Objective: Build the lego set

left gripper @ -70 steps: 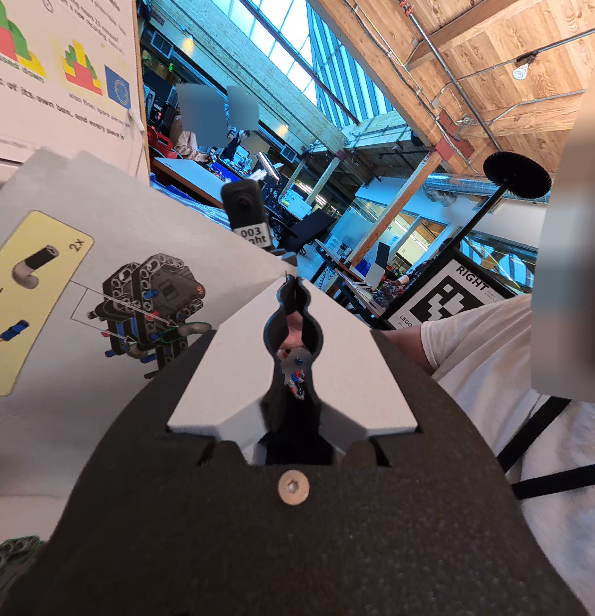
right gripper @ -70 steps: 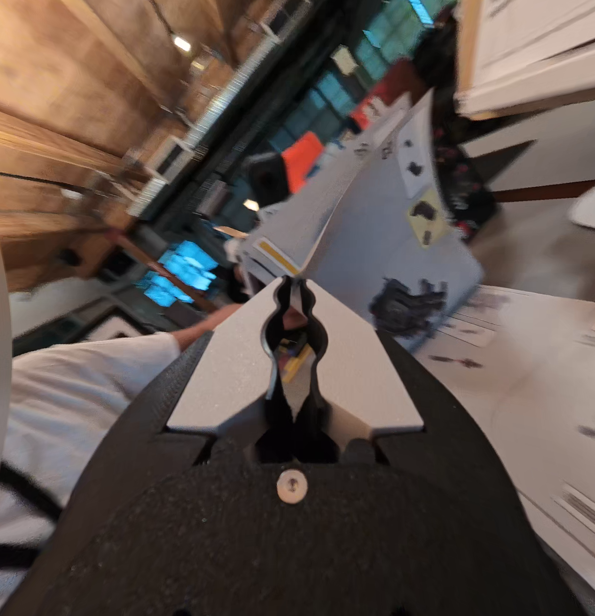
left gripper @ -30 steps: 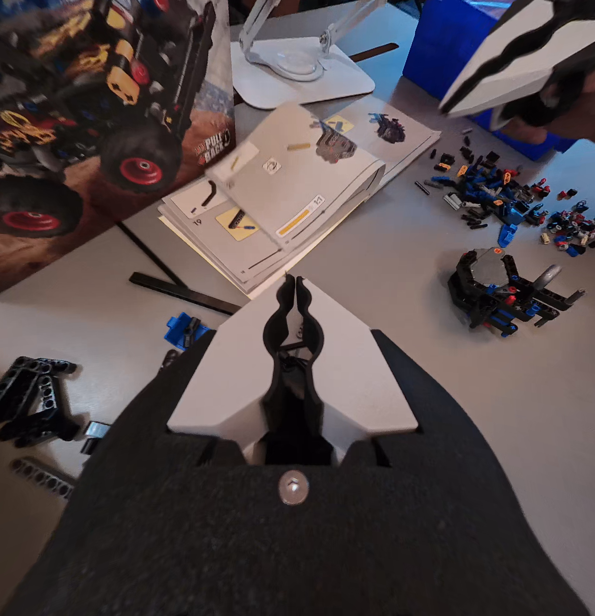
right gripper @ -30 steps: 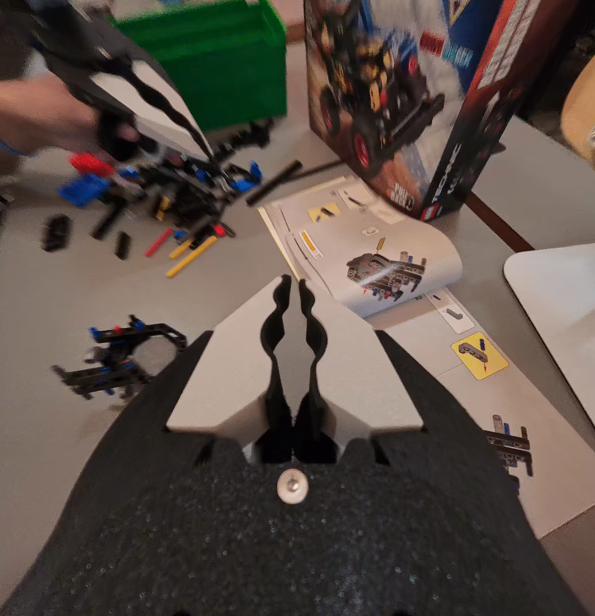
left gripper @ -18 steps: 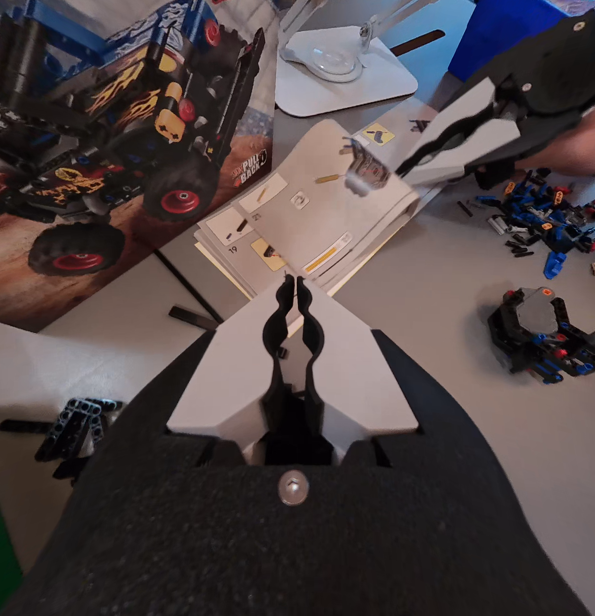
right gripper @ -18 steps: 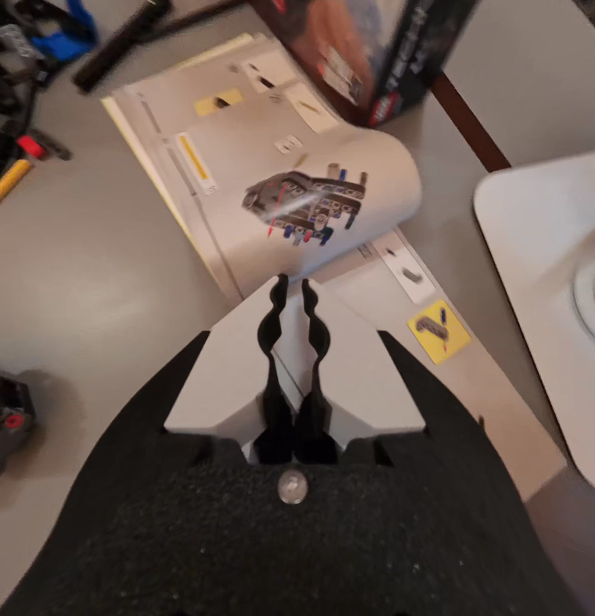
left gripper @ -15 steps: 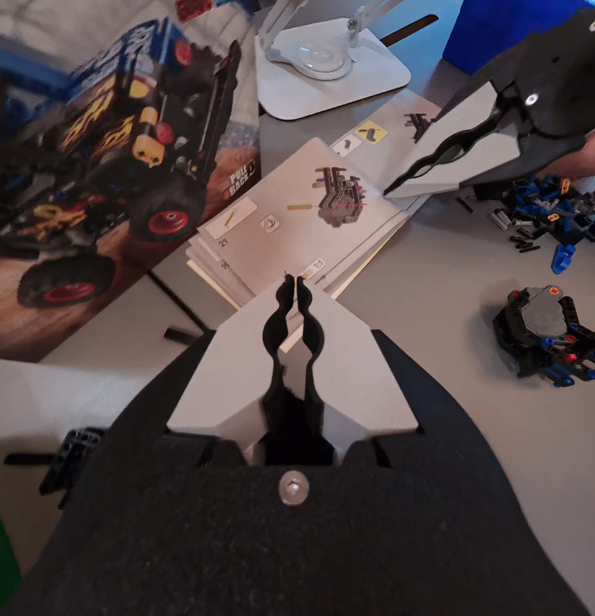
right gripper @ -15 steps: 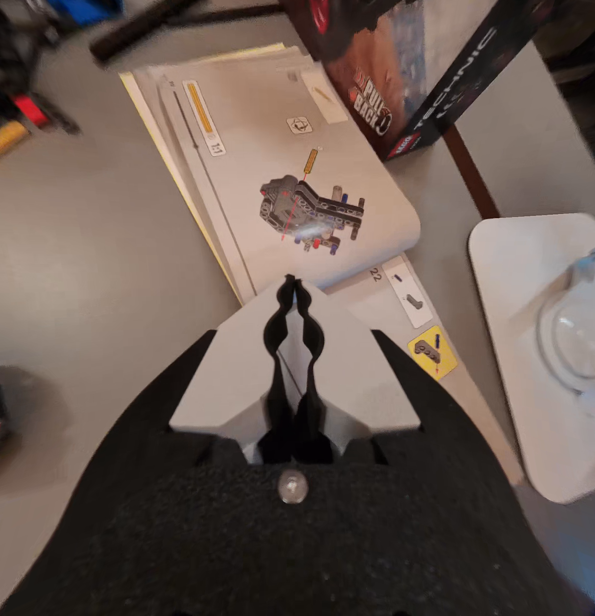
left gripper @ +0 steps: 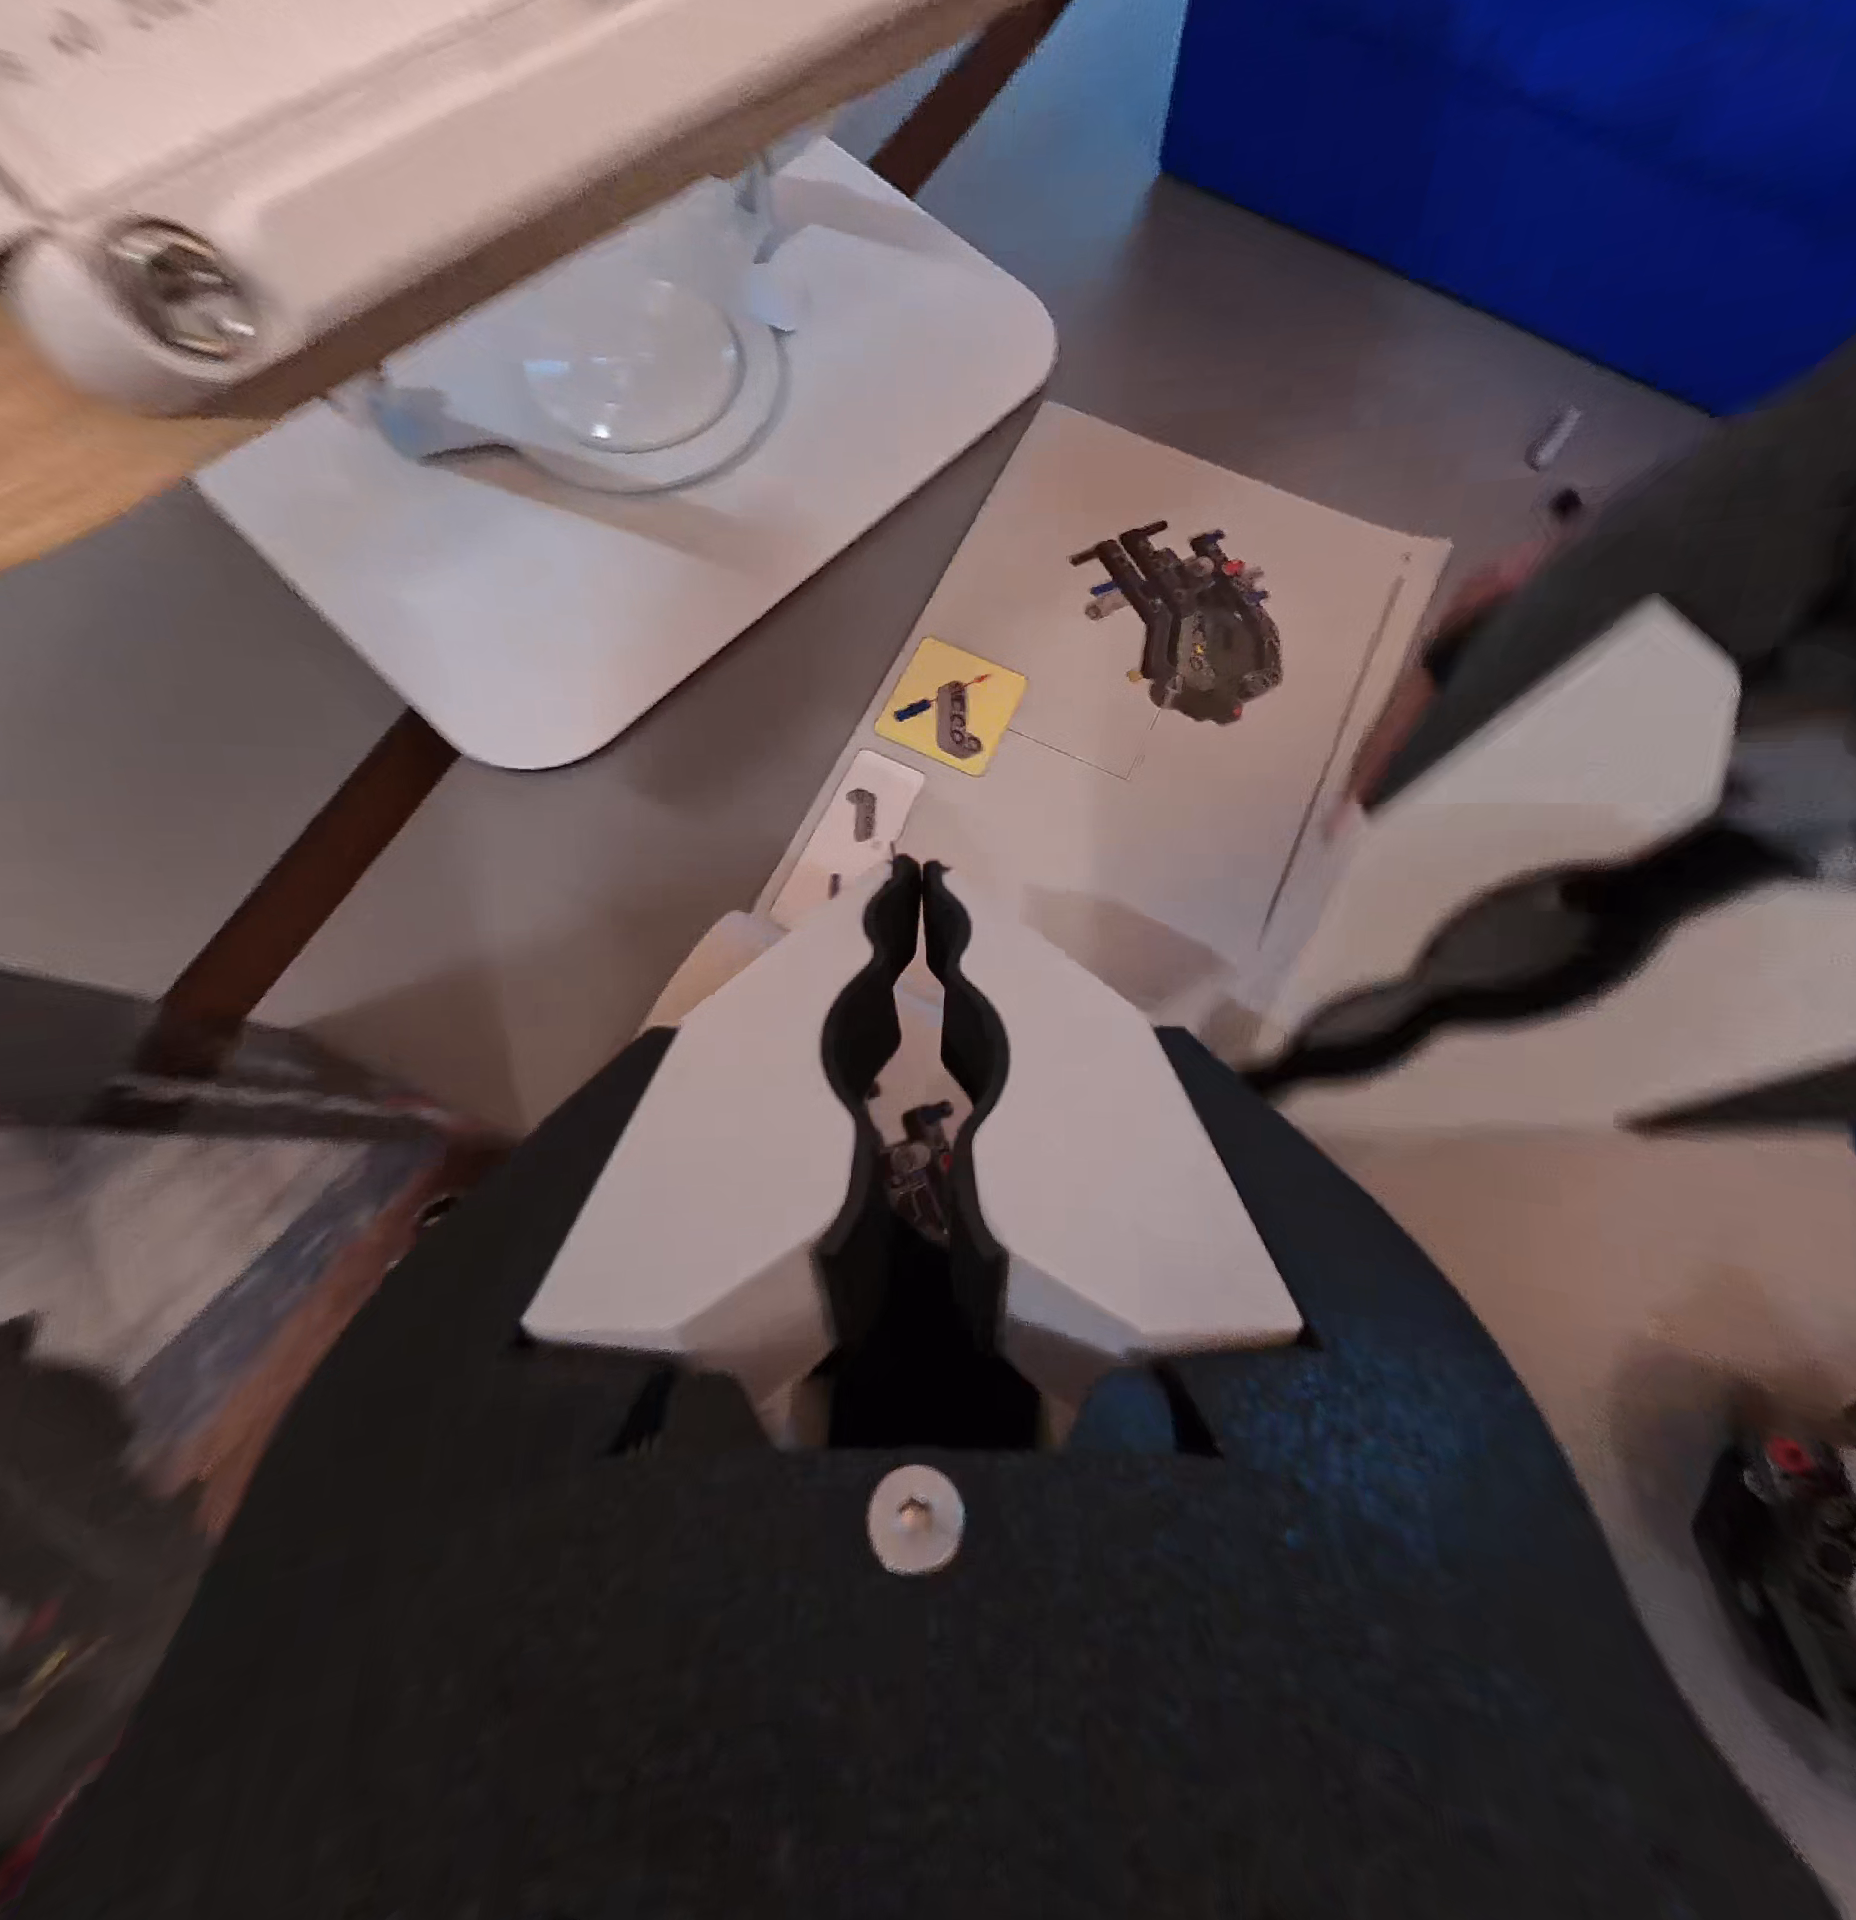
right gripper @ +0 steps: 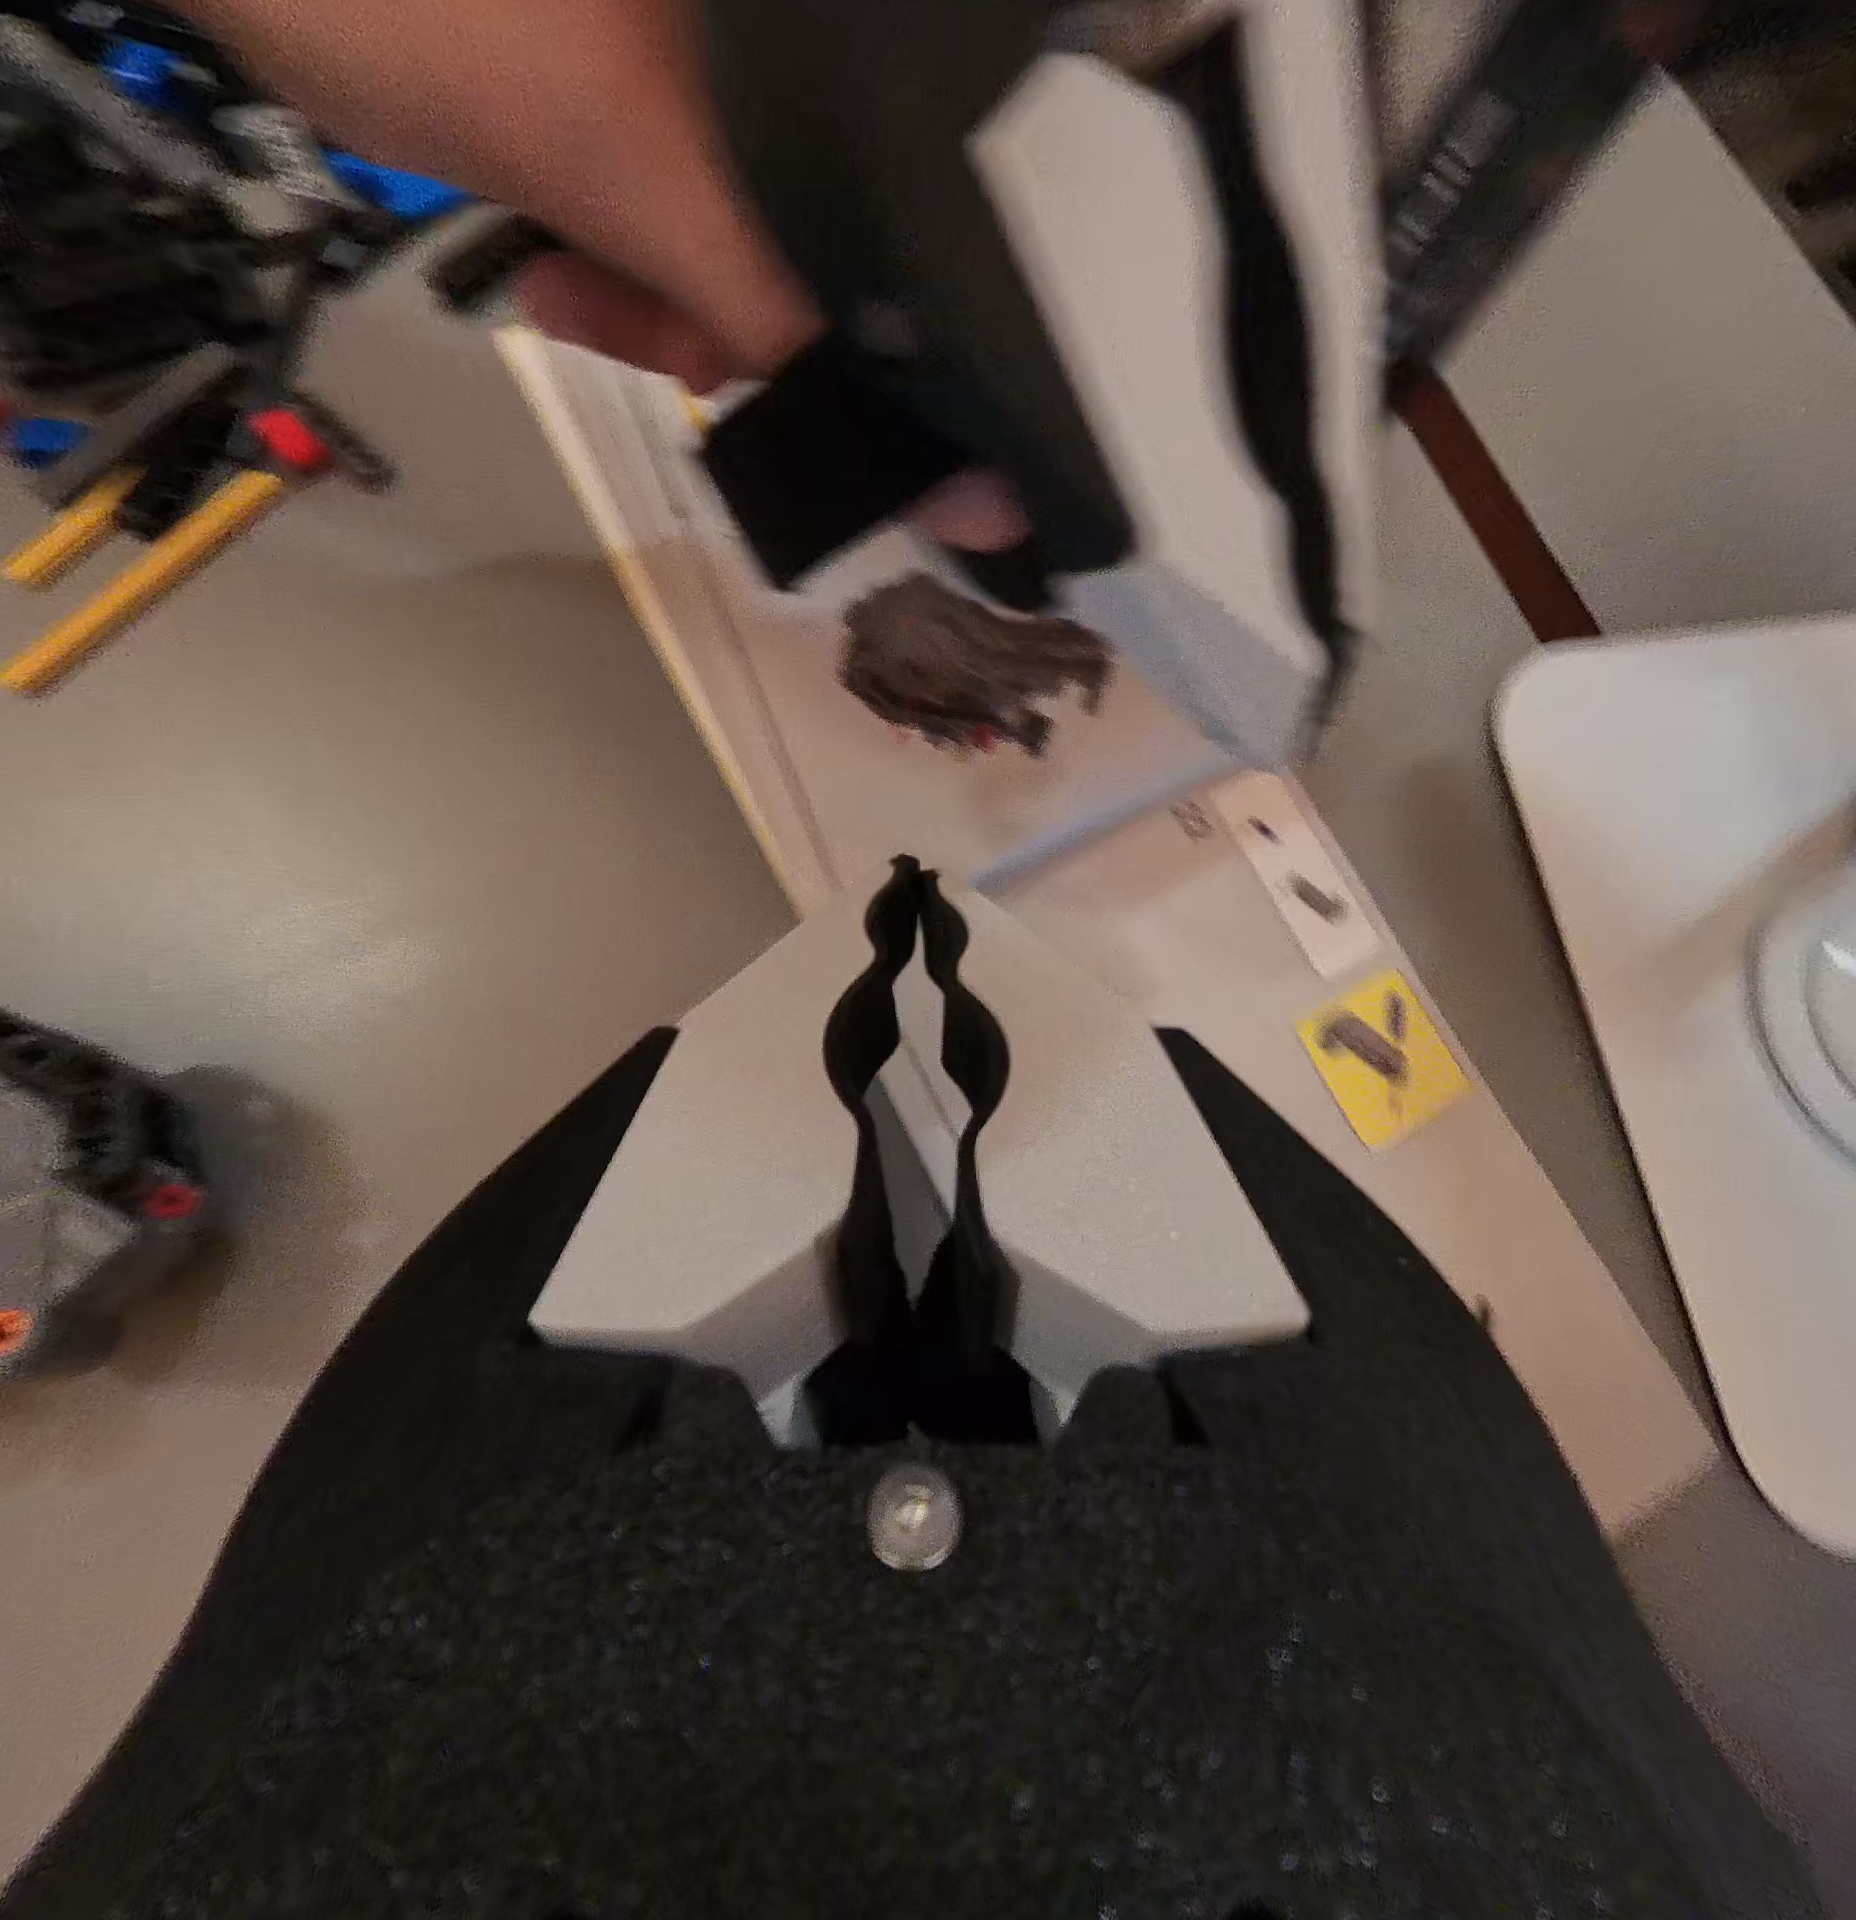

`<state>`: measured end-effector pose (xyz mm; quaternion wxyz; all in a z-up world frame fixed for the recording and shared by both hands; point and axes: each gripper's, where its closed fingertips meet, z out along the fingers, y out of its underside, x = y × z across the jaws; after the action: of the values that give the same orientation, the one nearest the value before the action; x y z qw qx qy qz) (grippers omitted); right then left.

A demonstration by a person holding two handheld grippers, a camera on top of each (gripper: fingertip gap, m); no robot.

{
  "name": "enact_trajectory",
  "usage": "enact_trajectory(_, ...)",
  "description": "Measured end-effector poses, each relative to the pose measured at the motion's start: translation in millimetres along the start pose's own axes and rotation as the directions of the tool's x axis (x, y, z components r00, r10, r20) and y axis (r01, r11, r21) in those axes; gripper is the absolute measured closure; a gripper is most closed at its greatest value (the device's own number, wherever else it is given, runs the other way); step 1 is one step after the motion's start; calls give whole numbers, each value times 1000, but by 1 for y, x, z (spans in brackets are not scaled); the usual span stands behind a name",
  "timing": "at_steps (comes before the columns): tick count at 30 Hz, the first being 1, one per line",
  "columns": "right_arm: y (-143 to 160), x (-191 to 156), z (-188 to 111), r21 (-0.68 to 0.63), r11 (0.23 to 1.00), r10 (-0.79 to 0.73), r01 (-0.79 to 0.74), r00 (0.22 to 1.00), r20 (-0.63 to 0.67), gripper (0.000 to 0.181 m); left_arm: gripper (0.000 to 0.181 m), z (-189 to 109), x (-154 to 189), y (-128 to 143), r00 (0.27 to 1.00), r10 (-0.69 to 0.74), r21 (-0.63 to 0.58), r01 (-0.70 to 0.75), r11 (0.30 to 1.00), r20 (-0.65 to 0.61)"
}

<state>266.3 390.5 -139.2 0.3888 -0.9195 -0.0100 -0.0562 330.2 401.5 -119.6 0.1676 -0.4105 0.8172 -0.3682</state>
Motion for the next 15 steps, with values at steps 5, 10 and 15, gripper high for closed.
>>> enact_trajectory(5,47,34,5,-146,987,48,-64,992,-115,181,181,8,15,31,996,59,-64,-63,996,-63)
enact_trajectory(10,50,36,3,-112,983,125,-142,981,-151,181,181,6,4,70,995,102,-110,-101,989,3)
enact_trajectory(15,39,30,3,-117,987,98,-110,990,-102,181,181,0,1,75,996,82,-103,-79,992,22)
